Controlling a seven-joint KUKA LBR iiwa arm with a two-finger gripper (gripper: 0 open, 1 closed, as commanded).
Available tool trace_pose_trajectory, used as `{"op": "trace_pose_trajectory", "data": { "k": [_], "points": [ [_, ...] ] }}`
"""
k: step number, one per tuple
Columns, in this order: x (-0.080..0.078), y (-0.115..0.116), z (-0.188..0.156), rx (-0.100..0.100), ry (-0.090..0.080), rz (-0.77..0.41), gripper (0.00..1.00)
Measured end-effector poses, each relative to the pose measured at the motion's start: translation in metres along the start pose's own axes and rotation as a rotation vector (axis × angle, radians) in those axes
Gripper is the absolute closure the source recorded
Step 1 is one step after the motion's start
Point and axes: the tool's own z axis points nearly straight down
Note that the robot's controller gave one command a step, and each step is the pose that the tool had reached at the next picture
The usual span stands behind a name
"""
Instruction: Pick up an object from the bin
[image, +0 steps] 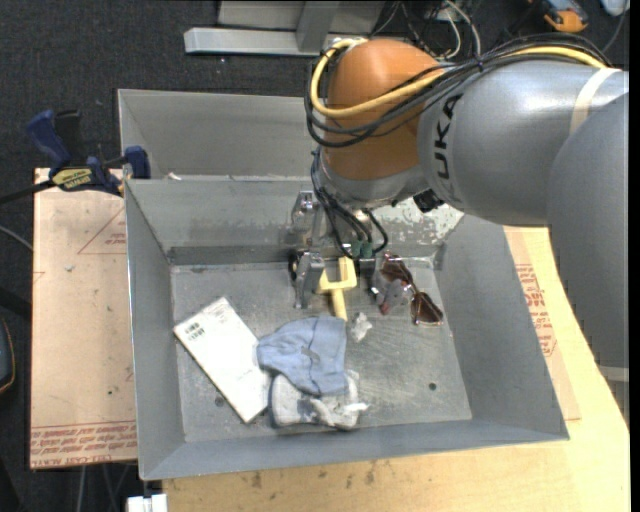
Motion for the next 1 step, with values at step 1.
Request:
{"op": "trace_pose_trajectory", "data": {
  "k": [1],
  "points": [
    [-0.0014, -0.0004, -0.0051, -0.001, -0.007, 0.001, 0.00]
  ]
}}
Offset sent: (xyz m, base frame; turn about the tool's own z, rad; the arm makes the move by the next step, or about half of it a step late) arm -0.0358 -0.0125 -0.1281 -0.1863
